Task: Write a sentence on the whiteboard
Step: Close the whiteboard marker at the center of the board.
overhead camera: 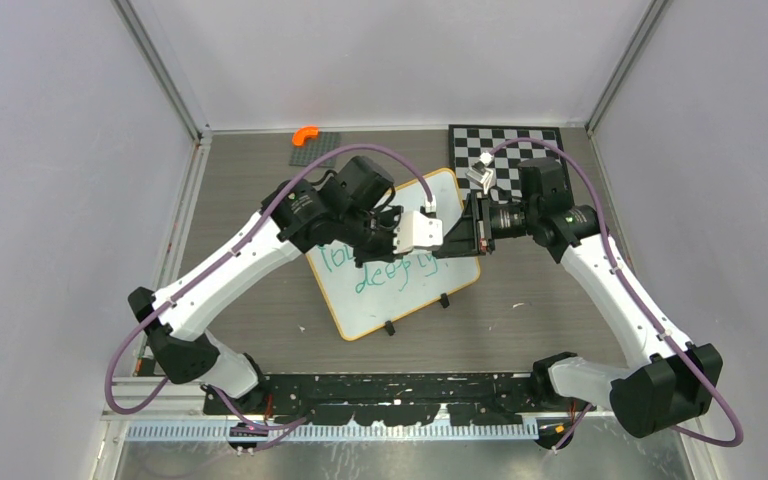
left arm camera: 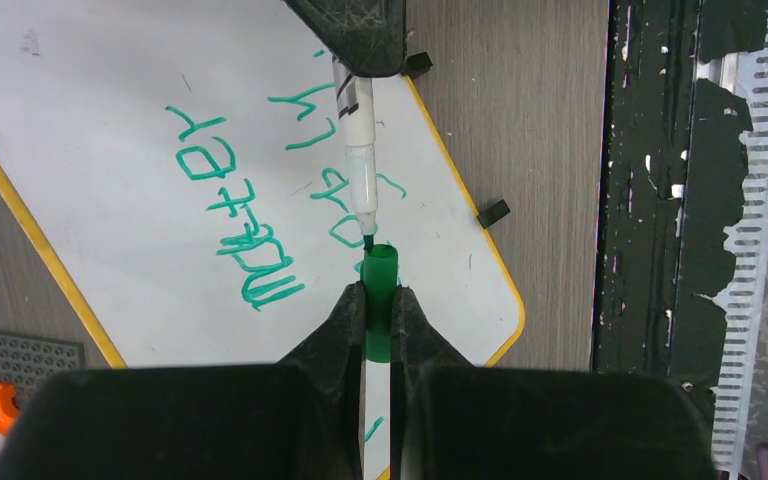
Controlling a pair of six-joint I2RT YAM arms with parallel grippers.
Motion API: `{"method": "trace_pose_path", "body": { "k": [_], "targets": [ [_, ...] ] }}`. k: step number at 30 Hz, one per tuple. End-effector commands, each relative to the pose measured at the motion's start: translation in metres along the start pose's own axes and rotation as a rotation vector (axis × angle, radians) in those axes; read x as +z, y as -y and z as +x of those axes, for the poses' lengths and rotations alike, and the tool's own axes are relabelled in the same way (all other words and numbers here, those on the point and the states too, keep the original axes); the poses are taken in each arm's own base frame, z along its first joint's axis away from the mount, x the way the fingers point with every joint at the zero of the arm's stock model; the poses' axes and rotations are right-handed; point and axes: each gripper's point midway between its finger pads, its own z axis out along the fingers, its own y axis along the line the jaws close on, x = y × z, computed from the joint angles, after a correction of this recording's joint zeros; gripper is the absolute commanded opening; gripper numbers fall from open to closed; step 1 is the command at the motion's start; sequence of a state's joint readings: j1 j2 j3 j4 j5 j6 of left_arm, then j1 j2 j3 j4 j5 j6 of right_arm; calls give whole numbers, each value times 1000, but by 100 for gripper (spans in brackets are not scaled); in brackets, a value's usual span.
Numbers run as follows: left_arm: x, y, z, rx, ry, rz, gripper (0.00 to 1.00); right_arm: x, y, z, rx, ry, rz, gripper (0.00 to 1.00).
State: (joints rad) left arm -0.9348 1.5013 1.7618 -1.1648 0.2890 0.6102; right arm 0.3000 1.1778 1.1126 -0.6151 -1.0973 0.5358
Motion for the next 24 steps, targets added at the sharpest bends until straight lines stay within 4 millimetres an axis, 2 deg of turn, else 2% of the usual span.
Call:
{"method": "trace_pose_path", "body": {
  "k": [1, 8, 16, 20, 24],
  "targets": [
    [-8, -6, -23, 11, 72, -27, 0, -3, -15, 0, -66, 5, -20, 0],
    [2, -12, -24, -5, 45, -50, 0, -1, -15, -2, -78, 0, -6, 0],
    [4, -29, -37, -57, 63, -122, 0, -1, -8, -6, -86, 12, 39, 0],
    [4, -28, -43, -66, 88, -113, 0, 0, -5, -7, -86, 13, 50, 0],
    [6, -17, -51, -43, 111, -66, 0, 2, -1, -10, -82, 18, 59, 0]
  ]
}}
